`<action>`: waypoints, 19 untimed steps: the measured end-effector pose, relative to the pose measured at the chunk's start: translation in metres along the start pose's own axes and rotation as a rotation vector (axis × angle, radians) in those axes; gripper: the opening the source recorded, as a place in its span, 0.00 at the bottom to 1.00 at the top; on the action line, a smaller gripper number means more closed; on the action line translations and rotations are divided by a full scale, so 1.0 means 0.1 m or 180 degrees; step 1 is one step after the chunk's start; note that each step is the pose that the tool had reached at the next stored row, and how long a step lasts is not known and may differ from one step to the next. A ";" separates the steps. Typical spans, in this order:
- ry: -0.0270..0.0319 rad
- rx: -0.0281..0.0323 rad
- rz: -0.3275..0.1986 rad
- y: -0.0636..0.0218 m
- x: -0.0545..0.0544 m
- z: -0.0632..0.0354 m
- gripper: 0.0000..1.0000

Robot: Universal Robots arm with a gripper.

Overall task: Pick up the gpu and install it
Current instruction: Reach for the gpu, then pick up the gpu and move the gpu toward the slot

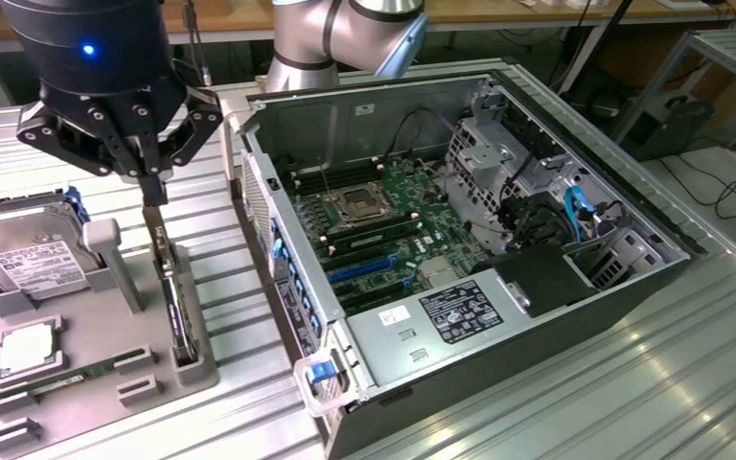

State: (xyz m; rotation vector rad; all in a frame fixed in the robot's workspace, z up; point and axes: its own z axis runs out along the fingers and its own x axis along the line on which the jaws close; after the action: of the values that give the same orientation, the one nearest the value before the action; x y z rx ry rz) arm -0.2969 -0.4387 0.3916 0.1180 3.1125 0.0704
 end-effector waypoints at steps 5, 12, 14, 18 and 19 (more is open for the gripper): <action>0.0000 0.0000 0.0000 0.029 0.06 0.005 0.11; 0.0000 0.0000 0.0000 0.049 0.14 0.009 0.11; 0.0000 0.0000 0.0000 0.049 0.14 0.009 0.11; 0.0000 -0.0001 0.0000 0.049 0.14 0.009 0.11; 0.0000 0.0000 0.0000 0.049 0.14 0.009 0.11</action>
State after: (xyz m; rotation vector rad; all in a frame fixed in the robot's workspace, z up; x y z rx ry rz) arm -0.3100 -0.4327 0.3906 0.1179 3.1125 0.0705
